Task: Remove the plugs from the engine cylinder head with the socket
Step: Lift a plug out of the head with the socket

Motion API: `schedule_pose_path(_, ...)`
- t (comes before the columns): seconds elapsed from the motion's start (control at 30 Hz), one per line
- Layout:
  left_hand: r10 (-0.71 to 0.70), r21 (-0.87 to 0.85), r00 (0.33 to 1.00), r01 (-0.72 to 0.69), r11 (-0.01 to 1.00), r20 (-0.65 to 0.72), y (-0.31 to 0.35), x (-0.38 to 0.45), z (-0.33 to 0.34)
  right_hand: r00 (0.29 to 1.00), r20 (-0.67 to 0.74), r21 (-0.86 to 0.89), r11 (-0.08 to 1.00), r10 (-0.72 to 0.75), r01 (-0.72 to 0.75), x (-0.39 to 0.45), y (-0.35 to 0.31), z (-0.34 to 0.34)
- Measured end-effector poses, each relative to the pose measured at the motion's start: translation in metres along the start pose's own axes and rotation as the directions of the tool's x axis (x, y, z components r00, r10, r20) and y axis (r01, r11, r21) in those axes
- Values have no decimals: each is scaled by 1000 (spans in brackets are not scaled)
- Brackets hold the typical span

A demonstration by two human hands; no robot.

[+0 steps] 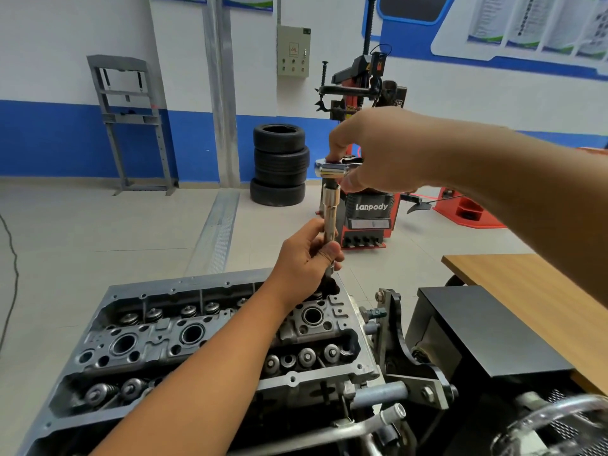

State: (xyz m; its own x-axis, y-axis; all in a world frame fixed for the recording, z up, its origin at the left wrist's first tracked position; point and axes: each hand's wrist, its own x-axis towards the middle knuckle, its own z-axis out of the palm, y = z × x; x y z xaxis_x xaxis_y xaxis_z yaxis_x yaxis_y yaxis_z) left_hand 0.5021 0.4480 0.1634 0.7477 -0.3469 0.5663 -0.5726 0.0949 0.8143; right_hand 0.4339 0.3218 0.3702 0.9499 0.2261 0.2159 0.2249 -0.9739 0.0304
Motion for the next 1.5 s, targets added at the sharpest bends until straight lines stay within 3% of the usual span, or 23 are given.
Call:
schedule_pose_path(0.33, -2, -96, 999, -2, 995, -34, 0, 3, -1, 1000, -8, 74, 997, 25, -25, 7, -1, 2)
schedule_pose_path(0.53, 12, -128, 1000, -12, 992, -4, -1, 4, 3, 1000, -15, 47, 999, 6, -5, 10, -3, -3)
schedule_pose_path(0.7, -12, -135, 999, 17, 991, 39, -2, 5, 2, 999, -24, 129, 991, 45, -42, 7, 8, 2)
schedule_pose_path(0.93, -155, 126, 963, 129, 984, 222, -11, 2, -12, 998, -10, 176, 983, 54, -52, -2, 10, 2)
schedule_pose_path(1.17, -81, 265, 995, 64, 962, 53, -15, -3, -8, 998, -62, 42, 999, 21, -18, 5, -8, 12)
schedule_pose_path(1.37, -86, 271, 996, 76, 960, 23, -15, -4, -3, 992, -118, -19, 999, 41, -44, 9, -12, 17)
schedule_pose_path(1.5, -115, 256, 993, 109, 960, 8, -14, -3, -1, 992, -63, 42, 994, 105, -103, 15, -15, 12)
